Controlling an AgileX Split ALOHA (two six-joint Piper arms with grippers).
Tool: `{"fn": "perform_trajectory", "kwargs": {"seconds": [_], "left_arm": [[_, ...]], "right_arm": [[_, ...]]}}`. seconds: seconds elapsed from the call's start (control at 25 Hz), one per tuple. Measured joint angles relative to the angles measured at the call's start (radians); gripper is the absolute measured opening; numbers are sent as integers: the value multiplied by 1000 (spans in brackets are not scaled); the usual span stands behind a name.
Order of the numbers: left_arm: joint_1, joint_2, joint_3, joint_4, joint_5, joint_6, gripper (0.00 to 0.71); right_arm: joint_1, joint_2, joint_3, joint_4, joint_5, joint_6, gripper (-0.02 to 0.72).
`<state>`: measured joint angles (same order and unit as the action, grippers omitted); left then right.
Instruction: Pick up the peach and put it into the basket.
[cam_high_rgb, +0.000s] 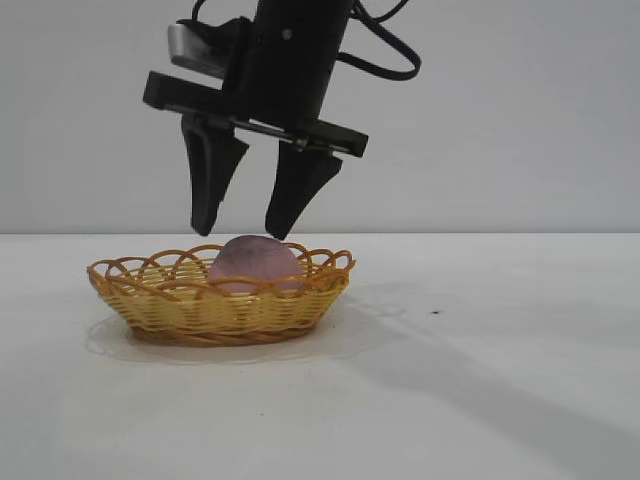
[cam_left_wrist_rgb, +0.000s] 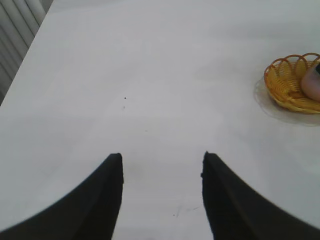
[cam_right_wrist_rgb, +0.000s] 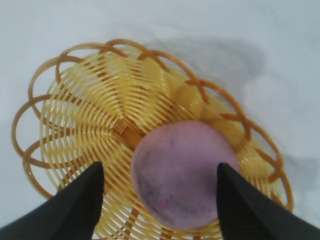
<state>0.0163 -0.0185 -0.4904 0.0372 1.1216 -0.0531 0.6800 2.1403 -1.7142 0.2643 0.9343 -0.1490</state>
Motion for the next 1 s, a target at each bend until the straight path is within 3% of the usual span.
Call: {"fn": "perform_trajectory", "kwargs": {"seconds": [0.16,0.36,0.64,1.0], "left_arm": [[0,0,0,0,0,0,320],[0,0,0,0,0,0,320],[0,0,0,0,0,0,320],[0,0,0,0,0,0,320]], "right_arm": [[-111,-60,0,-3,-5,6,428],[-348,-66,0,-55,45,35,428],[-613,-28,0,-71,88,48,428],[-671,-62,8,-106,140,51,428]]}}
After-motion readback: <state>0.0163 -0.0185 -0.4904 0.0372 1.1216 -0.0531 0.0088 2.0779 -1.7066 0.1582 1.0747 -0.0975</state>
